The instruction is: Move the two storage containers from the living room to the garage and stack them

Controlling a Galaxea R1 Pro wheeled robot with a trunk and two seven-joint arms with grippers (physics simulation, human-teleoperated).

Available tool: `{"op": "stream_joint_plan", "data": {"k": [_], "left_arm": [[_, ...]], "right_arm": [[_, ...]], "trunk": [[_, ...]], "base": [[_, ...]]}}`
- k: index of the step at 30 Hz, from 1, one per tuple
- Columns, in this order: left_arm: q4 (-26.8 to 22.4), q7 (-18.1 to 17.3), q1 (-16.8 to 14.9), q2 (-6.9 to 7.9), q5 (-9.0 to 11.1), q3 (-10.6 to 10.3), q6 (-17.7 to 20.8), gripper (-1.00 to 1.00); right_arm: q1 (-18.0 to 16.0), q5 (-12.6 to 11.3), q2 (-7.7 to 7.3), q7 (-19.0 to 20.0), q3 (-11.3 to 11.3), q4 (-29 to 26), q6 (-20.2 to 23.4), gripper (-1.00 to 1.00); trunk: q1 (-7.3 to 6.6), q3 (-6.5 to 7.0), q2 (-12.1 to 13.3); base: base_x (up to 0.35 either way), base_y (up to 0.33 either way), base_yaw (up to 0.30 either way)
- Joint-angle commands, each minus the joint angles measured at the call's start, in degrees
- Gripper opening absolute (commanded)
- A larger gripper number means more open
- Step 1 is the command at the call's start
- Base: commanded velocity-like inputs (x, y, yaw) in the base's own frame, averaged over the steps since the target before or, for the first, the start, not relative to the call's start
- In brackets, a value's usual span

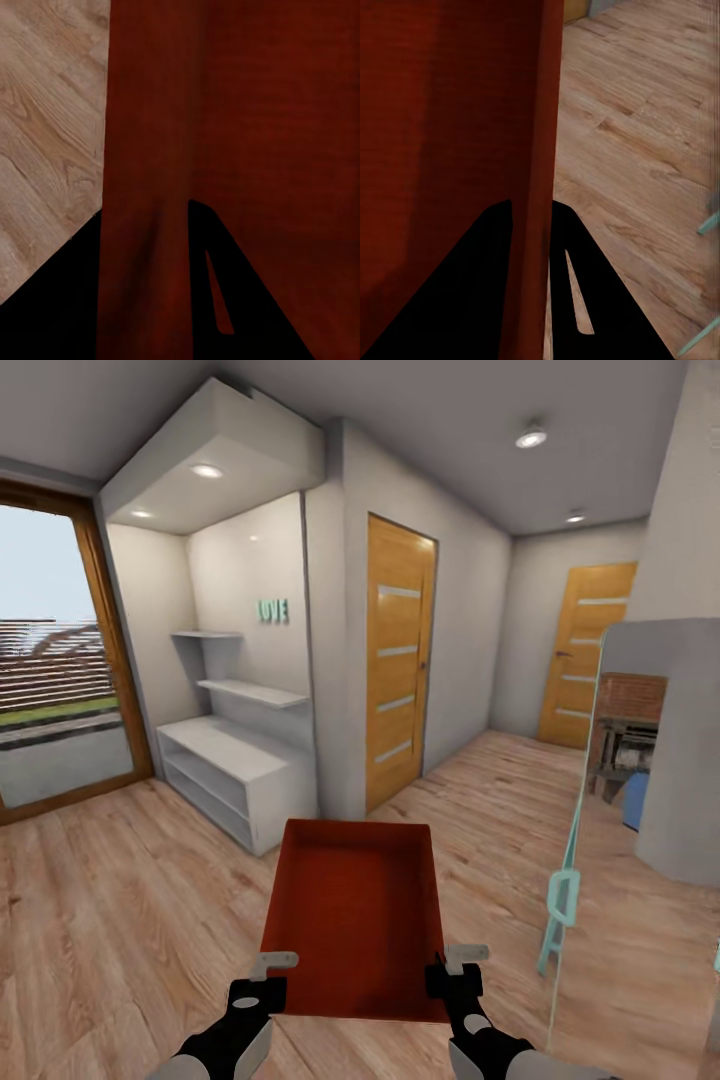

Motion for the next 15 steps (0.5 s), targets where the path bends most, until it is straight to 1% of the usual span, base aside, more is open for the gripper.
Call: {"op": "stream_joint_plan", "data": {"k": [1, 15], "left_arm": [[1.08, 0.63, 0.02, 0.05, 0.92, -0.12, 0.05, -1.00], [1.08, 0.63, 0.02, 0.05, 0.87, -0.12, 0.02, -1.00]], "right_arm": [[-0.12, -1.24, 0.03, -0.56, -4.06, -0.04, -2.70, -1.00], [-0.12, -1.30, 0.03, -0.56, -4.06, -0.04, -2.70, -1.00]], "trunk": [[0.03, -0.07, -0.04], [0.03, -0.07, -0.04]], "base": [[0.322, 0.014, -0.245], [0.322, 0.070, -0.252]]}}
